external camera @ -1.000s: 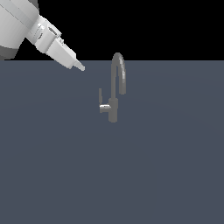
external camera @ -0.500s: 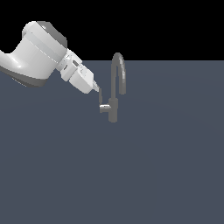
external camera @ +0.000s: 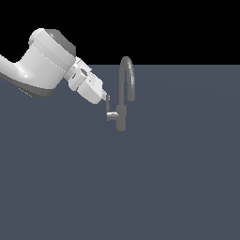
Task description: Turn on the faucet by rotating a designated handle.
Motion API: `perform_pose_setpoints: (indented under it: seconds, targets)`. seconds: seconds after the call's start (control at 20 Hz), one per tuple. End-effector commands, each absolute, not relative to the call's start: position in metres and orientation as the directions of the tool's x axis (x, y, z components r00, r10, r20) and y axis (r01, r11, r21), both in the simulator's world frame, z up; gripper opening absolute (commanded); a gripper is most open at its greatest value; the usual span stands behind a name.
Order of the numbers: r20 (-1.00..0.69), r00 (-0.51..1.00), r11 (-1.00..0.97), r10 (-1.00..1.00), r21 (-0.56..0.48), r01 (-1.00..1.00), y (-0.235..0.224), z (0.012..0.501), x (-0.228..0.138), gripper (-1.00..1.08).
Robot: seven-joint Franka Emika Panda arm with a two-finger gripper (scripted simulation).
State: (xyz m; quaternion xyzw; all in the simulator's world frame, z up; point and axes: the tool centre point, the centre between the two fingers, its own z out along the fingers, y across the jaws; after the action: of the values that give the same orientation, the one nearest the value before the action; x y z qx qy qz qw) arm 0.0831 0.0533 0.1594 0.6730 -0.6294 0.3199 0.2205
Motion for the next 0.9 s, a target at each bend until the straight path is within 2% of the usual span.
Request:
perform_pose_setpoints:
  seconds: [0.0,0.65,0.85]
  targets:
    - [0.708,0.004,-0.111,-0.706,-0.106,-0.988,0.053,0.161,0.078,-1.00]
    - [0.708,0.003,-0.111,-0.707,-0.106,-0.988,0.047,0.170,0.040,-1.00]
    - [0.707,0.009,-0.120,-0.707,-0.107,-0.987,0.050,0.164,0.039,-1.00]
